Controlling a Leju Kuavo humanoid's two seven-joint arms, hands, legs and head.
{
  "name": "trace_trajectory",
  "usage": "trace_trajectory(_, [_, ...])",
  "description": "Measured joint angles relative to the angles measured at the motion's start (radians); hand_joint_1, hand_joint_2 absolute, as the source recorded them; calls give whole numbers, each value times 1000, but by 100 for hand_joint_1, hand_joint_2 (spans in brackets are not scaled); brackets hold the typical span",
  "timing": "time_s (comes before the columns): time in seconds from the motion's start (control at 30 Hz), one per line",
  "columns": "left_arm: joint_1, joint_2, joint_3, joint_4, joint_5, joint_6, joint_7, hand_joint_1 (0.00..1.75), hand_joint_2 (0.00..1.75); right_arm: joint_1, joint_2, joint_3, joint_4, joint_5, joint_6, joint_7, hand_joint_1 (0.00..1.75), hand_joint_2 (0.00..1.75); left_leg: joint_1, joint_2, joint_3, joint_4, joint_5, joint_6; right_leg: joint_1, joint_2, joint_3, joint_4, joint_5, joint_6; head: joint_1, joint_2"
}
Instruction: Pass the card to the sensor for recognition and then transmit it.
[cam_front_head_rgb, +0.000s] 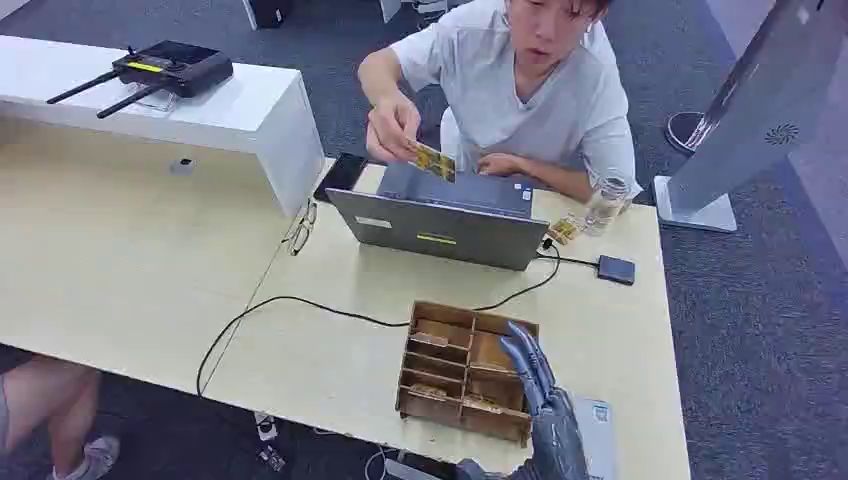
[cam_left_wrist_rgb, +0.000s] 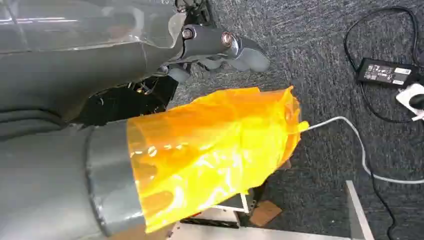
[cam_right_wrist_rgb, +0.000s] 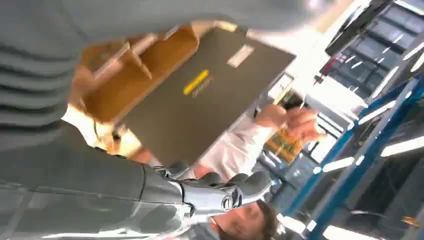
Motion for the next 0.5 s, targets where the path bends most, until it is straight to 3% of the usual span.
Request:
trace_trajectory(0.13, [-4, 0, 0, 0, -13, 3, 8, 0, 0, -41, 0, -19, -7, 87, -6, 61, 0, 175, 0, 0, 0, 0, 1, -1, 0, 0, 0, 0, 0, 0, 0, 0])
trace_trajectory(0.5, [-8, 7, -3, 2, -36, 15, 9, 0, 0, -122, 22, -62, 11, 124, -15, 126, 0, 175, 0, 0, 0, 0, 1, -1, 0, 0, 0, 0, 1, -1, 0, 0])
